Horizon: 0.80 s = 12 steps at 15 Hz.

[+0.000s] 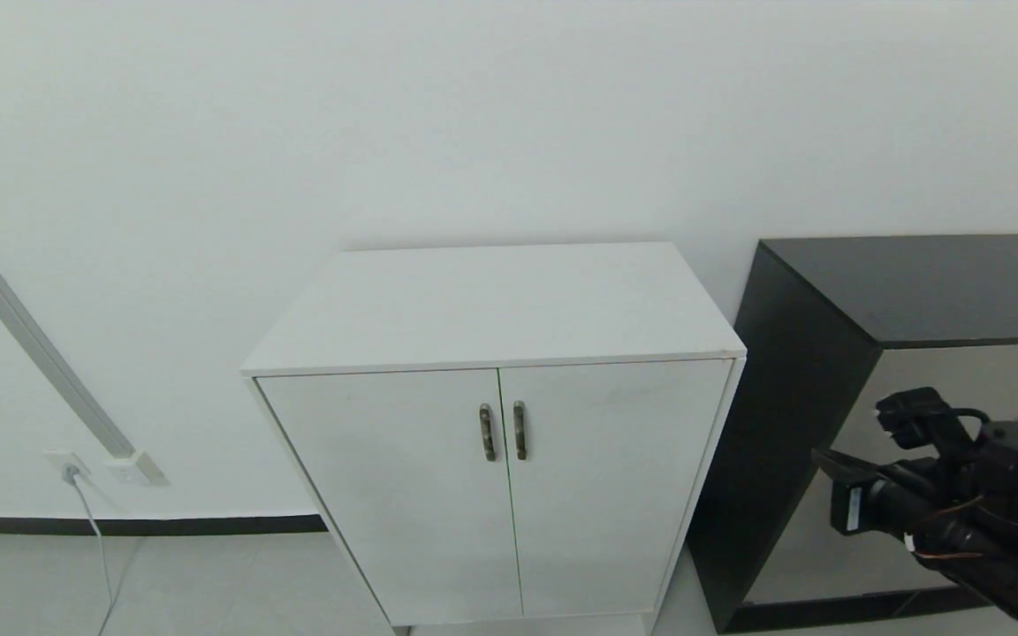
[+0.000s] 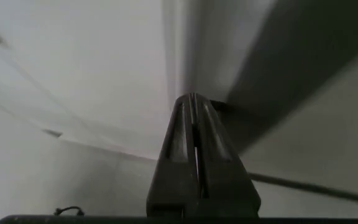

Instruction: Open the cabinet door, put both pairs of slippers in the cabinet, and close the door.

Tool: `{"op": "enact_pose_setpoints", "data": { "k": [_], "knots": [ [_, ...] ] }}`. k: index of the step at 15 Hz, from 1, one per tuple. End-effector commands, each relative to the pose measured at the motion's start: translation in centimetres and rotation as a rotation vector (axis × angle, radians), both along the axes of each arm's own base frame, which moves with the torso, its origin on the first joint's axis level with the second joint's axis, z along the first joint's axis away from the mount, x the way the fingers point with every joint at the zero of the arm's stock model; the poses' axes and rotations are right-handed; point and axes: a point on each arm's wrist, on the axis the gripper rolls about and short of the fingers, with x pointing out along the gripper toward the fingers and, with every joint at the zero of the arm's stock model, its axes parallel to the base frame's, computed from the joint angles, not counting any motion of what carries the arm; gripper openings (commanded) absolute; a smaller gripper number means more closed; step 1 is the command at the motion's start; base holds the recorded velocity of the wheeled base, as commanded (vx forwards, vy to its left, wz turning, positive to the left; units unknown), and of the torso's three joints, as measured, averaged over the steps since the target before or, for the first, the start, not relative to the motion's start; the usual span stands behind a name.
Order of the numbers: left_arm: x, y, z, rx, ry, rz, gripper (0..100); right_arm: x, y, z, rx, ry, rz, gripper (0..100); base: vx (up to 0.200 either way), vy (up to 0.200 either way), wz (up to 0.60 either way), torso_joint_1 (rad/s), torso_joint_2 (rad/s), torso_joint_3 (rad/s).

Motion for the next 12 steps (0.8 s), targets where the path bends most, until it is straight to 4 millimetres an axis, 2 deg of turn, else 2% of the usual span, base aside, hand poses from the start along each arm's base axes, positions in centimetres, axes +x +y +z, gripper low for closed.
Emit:
{"op": "enact_pose_setpoints", "data": {
  "k": [1, 6, 8, 12],
  "knots": [
    [0.0, 0.0, 0.0, -0.001, 0.001, 0.001, 0, -1.7, -2.6, 0.6, -0.002, -0.013, -0.093, 0, 0.0, 0.0, 0.0, 0.0, 0.0, 0.0],
    [0.0, 0.0, 0.0, -0.002, 0.001, 0.001, 0, -5.6, -5.7, 1.5, 0.008, -0.044, -0.218, 0, 0.0, 0.0, 0.0, 0.0, 0.0, 0.0],
    [0.0, 0.0, 0.0, -0.002, 0.001, 0.001, 0, -6.6, -6.3, 2.2, 0.014, -0.073, -0.248, 0, 0.0, 0.0, 0.0, 0.0, 0.0, 0.0],
    [0.0, 0.0, 0.0, -0.002, 0.001, 0.001, 0, -10.0, -6.9, 3.2, 0.026, -0.06, -0.256, 0, 0.0, 0.0, 0.0, 0.0, 0.0, 0.0]
  ]
}}
